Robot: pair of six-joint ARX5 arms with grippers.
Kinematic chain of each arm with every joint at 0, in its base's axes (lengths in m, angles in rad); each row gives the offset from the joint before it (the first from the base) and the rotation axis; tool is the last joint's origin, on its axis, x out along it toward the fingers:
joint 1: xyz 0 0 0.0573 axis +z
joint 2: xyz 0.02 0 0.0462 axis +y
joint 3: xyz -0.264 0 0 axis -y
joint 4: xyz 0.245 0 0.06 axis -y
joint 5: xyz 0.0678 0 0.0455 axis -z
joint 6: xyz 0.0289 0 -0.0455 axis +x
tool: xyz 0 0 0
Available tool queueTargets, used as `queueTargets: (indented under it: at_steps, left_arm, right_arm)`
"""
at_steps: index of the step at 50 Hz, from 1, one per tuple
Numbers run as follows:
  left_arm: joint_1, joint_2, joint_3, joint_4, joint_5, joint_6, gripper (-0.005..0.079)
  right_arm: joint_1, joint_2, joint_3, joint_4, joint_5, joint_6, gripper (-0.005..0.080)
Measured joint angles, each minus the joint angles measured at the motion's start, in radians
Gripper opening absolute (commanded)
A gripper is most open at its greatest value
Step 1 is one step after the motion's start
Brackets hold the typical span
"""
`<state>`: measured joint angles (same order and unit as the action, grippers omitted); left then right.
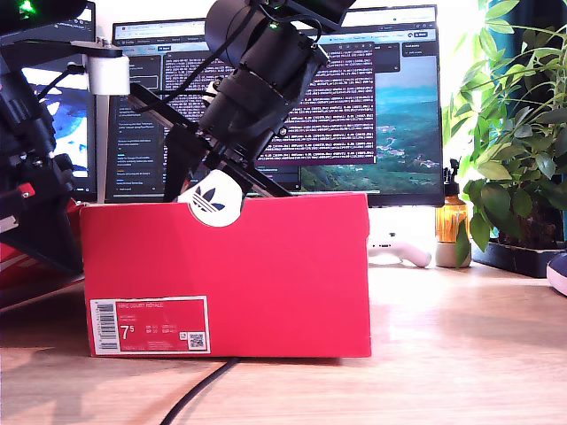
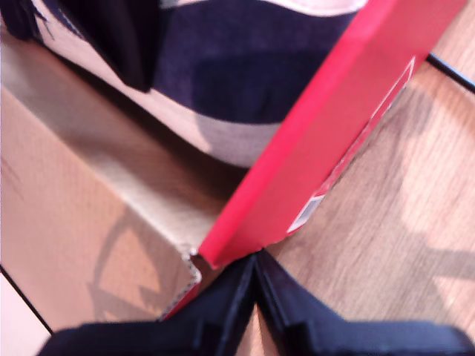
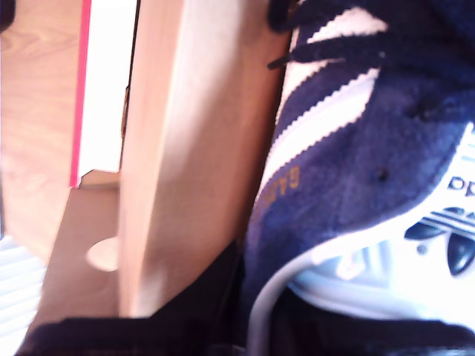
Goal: Pack the blue shoes by picking the first shoe and placing it inside the red shoebox, left side, then picking and rotating the second shoe and placing it in the shoebox
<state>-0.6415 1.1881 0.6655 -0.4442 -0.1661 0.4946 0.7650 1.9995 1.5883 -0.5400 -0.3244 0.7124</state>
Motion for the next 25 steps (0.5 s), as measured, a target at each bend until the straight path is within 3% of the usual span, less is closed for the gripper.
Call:
queueTargets:
  at_steps: [25]
  left_arm:
    - [0.0, 0.0, 0.0, 0.001, 0.0, 0.0, -0.0019]
  right_arm:
    - [-0.043, 0.0, 0.0, 0.027, 0.07, -0.006, -0.0013]
